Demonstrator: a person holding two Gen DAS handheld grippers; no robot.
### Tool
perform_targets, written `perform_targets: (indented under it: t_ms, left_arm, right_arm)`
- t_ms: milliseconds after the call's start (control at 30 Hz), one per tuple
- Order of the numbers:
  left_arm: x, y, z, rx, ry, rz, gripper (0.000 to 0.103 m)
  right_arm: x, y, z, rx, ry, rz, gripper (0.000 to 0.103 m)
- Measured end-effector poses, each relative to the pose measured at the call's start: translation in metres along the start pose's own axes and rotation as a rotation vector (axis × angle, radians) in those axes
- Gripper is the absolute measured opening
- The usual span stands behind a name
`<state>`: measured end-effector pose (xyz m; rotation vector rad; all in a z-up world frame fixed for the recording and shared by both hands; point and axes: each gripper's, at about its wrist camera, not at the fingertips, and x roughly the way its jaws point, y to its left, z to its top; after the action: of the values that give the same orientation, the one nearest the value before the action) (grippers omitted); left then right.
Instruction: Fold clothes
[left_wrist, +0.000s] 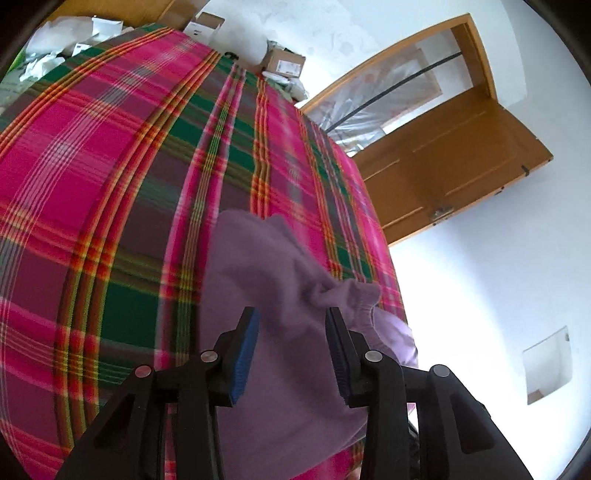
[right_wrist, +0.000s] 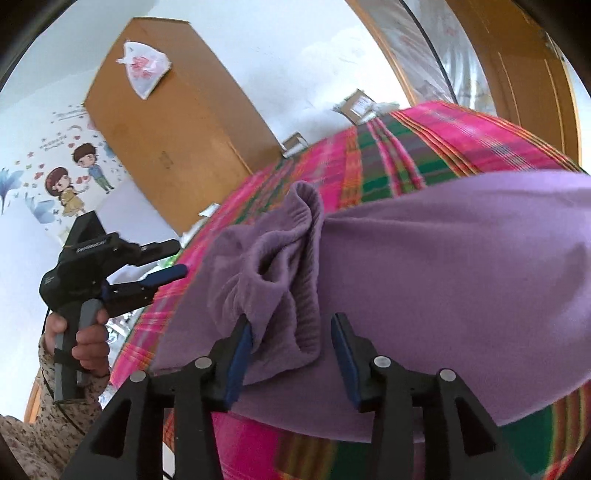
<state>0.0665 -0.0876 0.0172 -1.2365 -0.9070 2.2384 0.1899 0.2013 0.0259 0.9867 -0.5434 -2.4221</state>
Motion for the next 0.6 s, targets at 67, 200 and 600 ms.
perform_targets:
  t_ms: [67,200,600]
  left_arm:
    - [0.003,0.005,0.0,-0.005,0.0,0.007,0.039]
    - [0.005,0.012,0.0,-0.014,0.008,0.012,0.039]
    - [0.011,0.018,-0.002,-0.014,0.033,0.024,0.039]
  right_arm:
    - [-0.003,-0.005,0.001,0.001,0.004,-0.003,0.044]
    - [-0.006,-0.007,0.006,-0.003,0.025,0.033,0.044]
    - [0.007,-0.012,0.073,-0.027,-0.01,0.059,0.044]
